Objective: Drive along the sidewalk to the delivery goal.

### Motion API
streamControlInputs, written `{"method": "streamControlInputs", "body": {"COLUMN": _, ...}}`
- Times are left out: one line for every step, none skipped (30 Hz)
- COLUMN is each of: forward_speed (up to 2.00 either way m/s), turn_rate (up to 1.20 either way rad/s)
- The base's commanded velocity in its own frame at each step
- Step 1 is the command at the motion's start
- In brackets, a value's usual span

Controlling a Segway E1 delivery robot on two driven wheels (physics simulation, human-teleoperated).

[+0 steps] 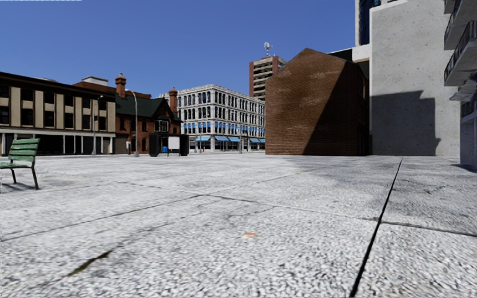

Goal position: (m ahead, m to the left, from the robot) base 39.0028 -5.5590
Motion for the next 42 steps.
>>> {"method": "streamControlInputs", "body": {"forward_speed": 2.00, "turn_rate": 0.00}}
{"method": "streamControlInputs", "body": {"forward_speed": 2.00, "turn_rate": 0.00}}
{"method": "streamControlInputs", "body": {"forward_speed": 2.00, "turn_rate": 0.00}}
{"method": "streamControlInputs", "body": {"forward_speed": 2.00, "turn_rate": 0.00}}
{"method": "streamControlInputs", "body": {"forward_speed": 2.00, "turn_rate": 0.00}}
{"method": "streamControlInputs", "body": {"forward_speed": 2.00, "turn_rate": 0.00}}
{"method": "streamControlInputs", "body": {"forward_speed": 2.00, "turn_rate": 0.00}}
{"method": "streamControlInputs", "body": {"forward_speed": 2.00, "turn_rate": 0.00}}
{"method": "streamControlInputs", "body": {"forward_speed": 2.00, "turn_rate": 0.00}}
{"method": "streamControlInputs", "body": {"forward_speed": 2.00, "turn_rate": 0.00}}
{"method": "streamControlInputs", "body": {"forward_speed": 2.00, "turn_rate": 0.00}}
{"method": "streamControlInputs", "body": {"forward_speed": 2.00, "turn_rate": 0.00}}
{"method": "streamControlInputs", "body": {"forward_speed": 2.00, "turn_rate": 0.00}}
{"method": "streamControlInputs", "body": {"forward_speed": 2.00, "turn_rate": 0.00}}
{"method": "streamControlInputs", "body": {"forward_speed": 2.00, "turn_rate": 0.00}}
{"method": "streamControlInputs", "body": {"forward_speed": 2.00, "turn_rate": 0.00}}
{"method": "streamControlInputs", "body": {"forward_speed": 2.00, "turn_rate": 0.00}}
{"method": "streamControlInputs", "body": {"forward_speed": 2.00, "turn_rate": 0.00}}
{"method": "streamControlInputs", "body": {"forward_speed": 2.00, "turn_rate": 0.00}}
{"method": "streamControlInputs", "body": {"forward_speed": 2.00, "turn_rate": 0.00}}
{"method": "streamControlInputs", "body": {"forward_speed": 2.00, "turn_rate": 0.00}}
{"method": "streamControlInputs", "body": {"forward_speed": 2.00, "turn_rate": 0.00}}
{"method": "streamControlInputs", "body": {"forward_speed": 2.00, "turn_rate": 0.00}}
{"method": "streamControlInputs", "body": {"forward_speed": 2.00, "turn_rate": 0.00}}
{"method": "streamControlInputs", "body": {"forward_speed": 2.00, "turn_rate": 0.00}}
{"method": "streamControlInputs", "body": {"forward_speed": 2.00, "turn_rate": 0.00}}
{"method": "streamControlInputs", "body": {"forward_speed": 2.00, "turn_rate": 0.00}}
{"method": "streamControlInputs", "body": {"forward_speed": 2.00, "turn_rate": 0.00}}
{"method": "streamControlInputs", "body": {"forward_speed": 2.00, "turn_rate": 0.00}}
{"method": "streamControlInputs", "body": {"forward_speed": 2.00, "turn_rate": 0.00}}
{"method": "streamControlInputs", "body": {"forward_speed": 2.00, "turn_rate": 0.00}}
{"method": "streamControlInputs", "body": {"forward_speed": 2.00, "turn_rate": 0.00}}
{"method": "streamControlInputs", "body": {"forward_speed": 2.00, "turn_rate": 0.00}}
{"method": "streamControlInputs", "body": {"forward_speed": 2.00, "turn_rate": 0.00}}
{"method": "streamControlInputs", "body": {"forward_speed": 2.00, "turn_rate": 0.00}}
{"method": "streamControlInputs", "body": {"forward_speed": 2.00, "turn_rate": 0.00}}
{"method": "streamControlInputs", "body": {"forward_speed": 2.00, "turn_rate": 0.00}}
{"method": "streamControlInputs", "body": {"forward_speed": 2.00, "turn_rate": 0.00}}
{"method": "streamControlInputs", "body": {"forward_speed": 2.00, "turn_rate": 0.00}}
{"method": "streamControlInputs", "body": {"forward_speed": 2.00, "turn_rate": 0.00}}
{"method": "streamControlInputs", "body": {"forward_speed": 2.00, "turn_rate": 0.00}}
{"method": "streamControlInputs", "body": {"forward_speed": 2.00, "turn_rate": 0.00}}
